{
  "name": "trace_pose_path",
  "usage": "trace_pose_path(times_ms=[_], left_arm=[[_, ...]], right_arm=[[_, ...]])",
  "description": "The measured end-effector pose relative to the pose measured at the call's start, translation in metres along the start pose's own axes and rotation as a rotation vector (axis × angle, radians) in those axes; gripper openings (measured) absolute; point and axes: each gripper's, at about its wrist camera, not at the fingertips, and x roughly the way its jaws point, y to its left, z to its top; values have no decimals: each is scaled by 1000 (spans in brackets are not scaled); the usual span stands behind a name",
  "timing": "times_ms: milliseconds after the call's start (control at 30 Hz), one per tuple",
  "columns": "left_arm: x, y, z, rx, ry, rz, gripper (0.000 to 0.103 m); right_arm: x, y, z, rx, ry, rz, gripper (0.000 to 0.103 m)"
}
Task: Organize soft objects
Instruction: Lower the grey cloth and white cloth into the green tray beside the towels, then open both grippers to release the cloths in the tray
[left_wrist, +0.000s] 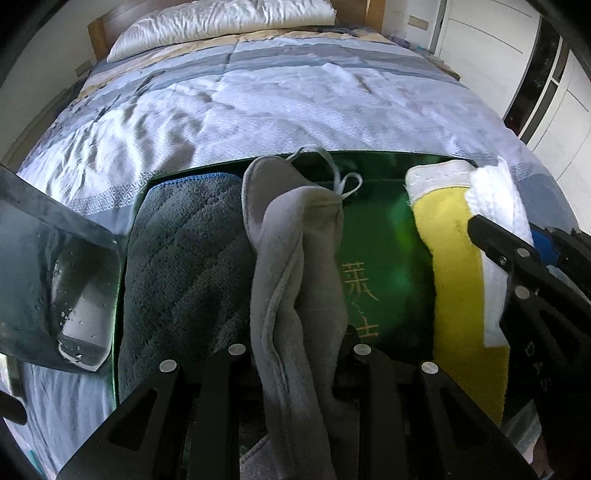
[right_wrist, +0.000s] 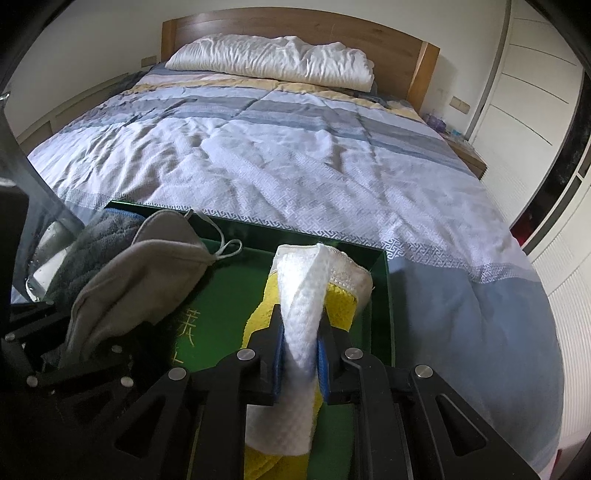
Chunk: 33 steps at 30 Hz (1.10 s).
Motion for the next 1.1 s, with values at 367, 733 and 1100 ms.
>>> trace_pose_path(times_ms=[367, 733, 1100], left_arm=[[-1, -5, -1, 17, 1, -3, 28], [-5, -9, -5, 21, -7, -17, 47], [-10, -12, -4, 18, -19, -43, 58]], right_arm=[[2, 1, 2, -3, 2, 1, 16], [-1, -3, 0, 11, -1, 10, 30], [-6, -8, -2, 27, -1, 21, 37]])
